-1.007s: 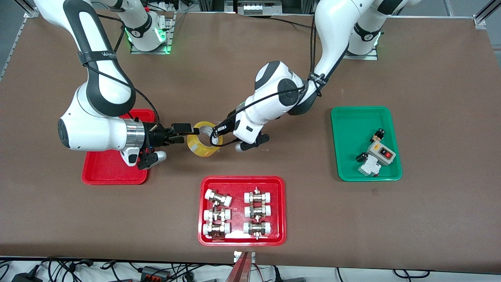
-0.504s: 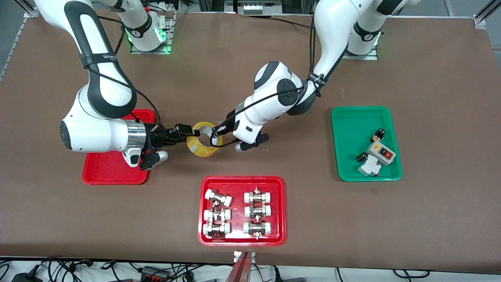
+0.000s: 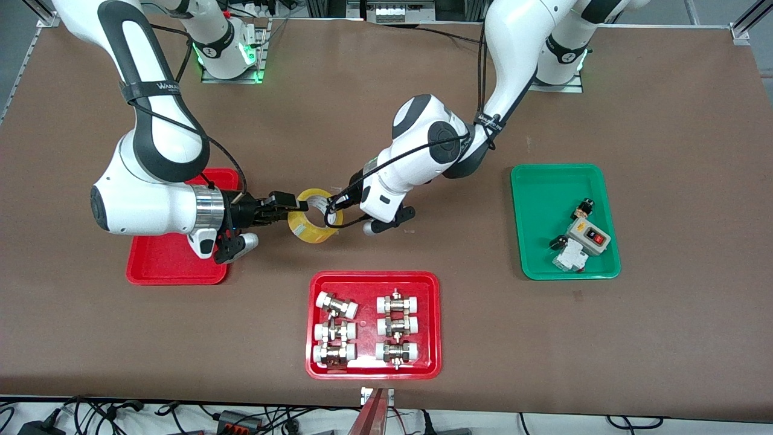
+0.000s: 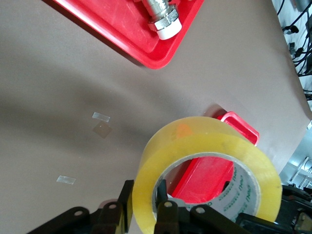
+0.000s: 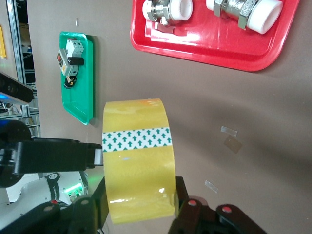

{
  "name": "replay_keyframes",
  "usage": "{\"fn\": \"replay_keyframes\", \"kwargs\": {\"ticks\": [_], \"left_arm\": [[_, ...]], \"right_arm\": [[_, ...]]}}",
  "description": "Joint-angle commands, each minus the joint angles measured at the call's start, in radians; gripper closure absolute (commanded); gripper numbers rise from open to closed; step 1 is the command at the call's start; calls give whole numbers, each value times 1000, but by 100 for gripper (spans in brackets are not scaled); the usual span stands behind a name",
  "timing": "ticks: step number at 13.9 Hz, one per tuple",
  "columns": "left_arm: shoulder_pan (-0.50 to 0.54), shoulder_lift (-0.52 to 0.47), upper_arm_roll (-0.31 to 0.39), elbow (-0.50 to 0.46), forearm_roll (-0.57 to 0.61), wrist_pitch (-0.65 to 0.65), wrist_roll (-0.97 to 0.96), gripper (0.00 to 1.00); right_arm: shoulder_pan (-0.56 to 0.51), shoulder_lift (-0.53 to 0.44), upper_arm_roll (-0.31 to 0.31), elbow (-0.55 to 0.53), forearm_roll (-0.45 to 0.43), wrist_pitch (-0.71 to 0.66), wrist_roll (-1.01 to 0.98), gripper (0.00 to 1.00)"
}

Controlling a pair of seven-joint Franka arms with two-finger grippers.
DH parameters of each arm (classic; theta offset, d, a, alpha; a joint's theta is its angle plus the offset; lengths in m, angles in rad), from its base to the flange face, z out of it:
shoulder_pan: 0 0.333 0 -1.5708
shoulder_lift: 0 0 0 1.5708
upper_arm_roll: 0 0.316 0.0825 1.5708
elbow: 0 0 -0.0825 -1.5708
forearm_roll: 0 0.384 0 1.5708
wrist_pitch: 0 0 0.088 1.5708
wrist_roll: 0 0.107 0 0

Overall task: Left arm passes tape to right arm into tray
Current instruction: 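Close the right gripper on the tape held by the left gripper, then open the left gripper and withdraw it while the right gripper holds tape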

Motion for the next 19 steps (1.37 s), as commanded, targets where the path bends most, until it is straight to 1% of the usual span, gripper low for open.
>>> {"fn": "replay_keyframes", "kwargs": {"ticks": [1, 2, 3, 5, 7, 9, 11, 12, 13, 14, 16, 17, 18, 19], "left_arm": [[4, -7, 19, 28, -7, -4, 20, 0], [17, -31, 17, 25, -6, -10, 48, 0], [54, -54, 7, 16, -6, -36, 57, 0], [91, -86, 13, 19, -3, -139, 78, 0], [131, -125, 16, 8, -3, -214, 170, 0], [181, -158, 23, 9, 14, -337, 258, 0], [275, -215, 8, 20, 133, -531, 348, 0], [306, -247, 9, 20, 163, -629, 374, 0], [333, -278, 17, 19, 164, -718, 388, 0], [346, -292, 25, 20, 193, -803, 388, 0], [398, -352, 11, 26, 374, -958, 394, 0], [407, -384, 10, 26, 458, -1022, 419, 0], [409, -405, 23, 26, 520, -1076, 475, 0], [425, -419, 25, 26, 557, -1105, 540, 0]], "right_arm": [[-2, 12, 1, 25, 9, -13, -18, 74], [-2, 14, 1, 22, 9, -13, -18, 74], [-2, 12, 1, 22, 9, -13, -18, 74], [-2, 12, -1, 22, 9, -13, -18, 74], [-1, 12, -1, 22, 9, -13, -18, 74], [-1, 14, -1, 22, 8, -8, -17, 74], [-16, 23, -8, 19, -1, -5, -18, 74], [-38, 33, -10, 16, -1, -5, -12, 74], [-70, 36, -10, 15, -3, -11, -12, 74], [-100, 38, -10, 4, -3, -13, -11, 74], [-181, 33, -11, -31, -7, -17, -15, 74], [-231, 32, -11, -46, -7, -37, -9, 74], [-277, 32, -11, -53, -12, -57, -9, 74], [-323, 33, -11, -54, -27, -82, -9, 74]]}}
